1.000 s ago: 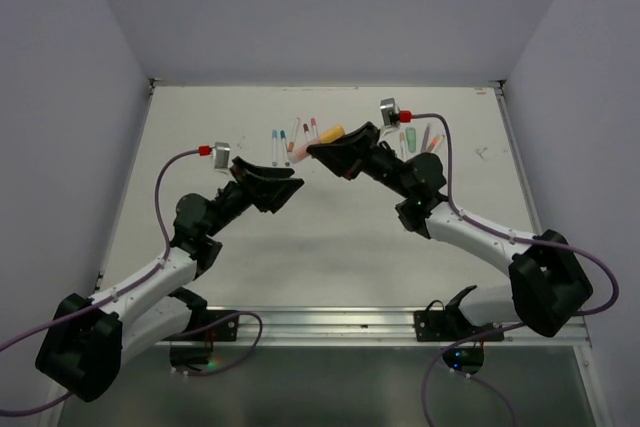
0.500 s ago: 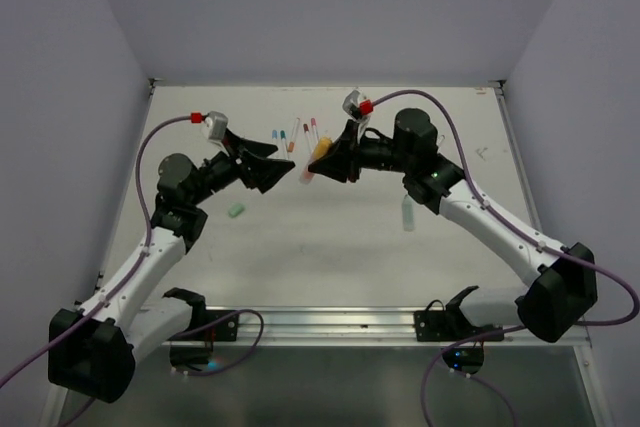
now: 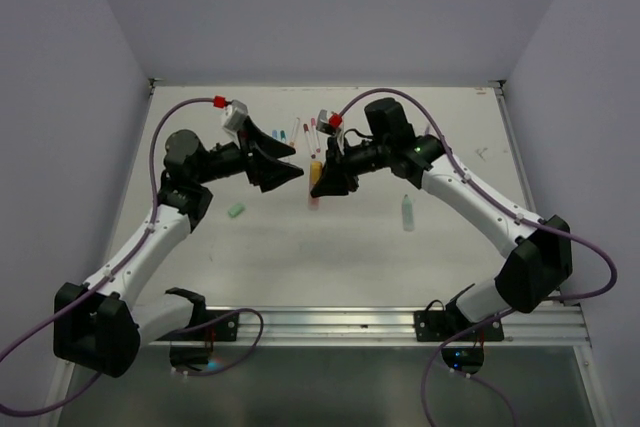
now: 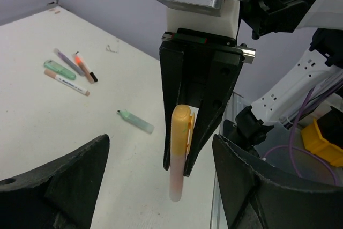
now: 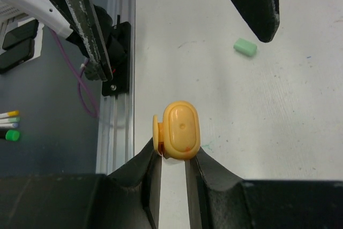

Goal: Open the pen caps

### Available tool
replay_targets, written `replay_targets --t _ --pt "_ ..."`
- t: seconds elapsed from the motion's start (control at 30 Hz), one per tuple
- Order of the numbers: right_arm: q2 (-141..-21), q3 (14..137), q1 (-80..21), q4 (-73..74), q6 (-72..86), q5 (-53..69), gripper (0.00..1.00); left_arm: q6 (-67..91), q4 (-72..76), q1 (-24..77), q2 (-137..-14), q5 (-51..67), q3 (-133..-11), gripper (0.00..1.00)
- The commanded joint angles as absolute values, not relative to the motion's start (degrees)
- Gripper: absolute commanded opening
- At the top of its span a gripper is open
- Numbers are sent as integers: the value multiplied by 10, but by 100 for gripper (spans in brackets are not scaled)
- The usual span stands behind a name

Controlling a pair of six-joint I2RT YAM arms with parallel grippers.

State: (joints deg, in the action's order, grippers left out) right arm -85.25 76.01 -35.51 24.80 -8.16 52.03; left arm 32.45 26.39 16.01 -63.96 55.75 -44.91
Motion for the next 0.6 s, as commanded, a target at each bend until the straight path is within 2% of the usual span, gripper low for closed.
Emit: replay_targets --t 0.0,0.47,0.57 --pt "-859 802 -352 292 -121 539 0 325 255 170 -644 579 -482 80" --pt "-874 811 -358 311 -137 547 0 301 243 240 -680 522 -501 68" --pt "-875 810 -358 312 -137 548 0 299 244 250 -686 517 -503 62"
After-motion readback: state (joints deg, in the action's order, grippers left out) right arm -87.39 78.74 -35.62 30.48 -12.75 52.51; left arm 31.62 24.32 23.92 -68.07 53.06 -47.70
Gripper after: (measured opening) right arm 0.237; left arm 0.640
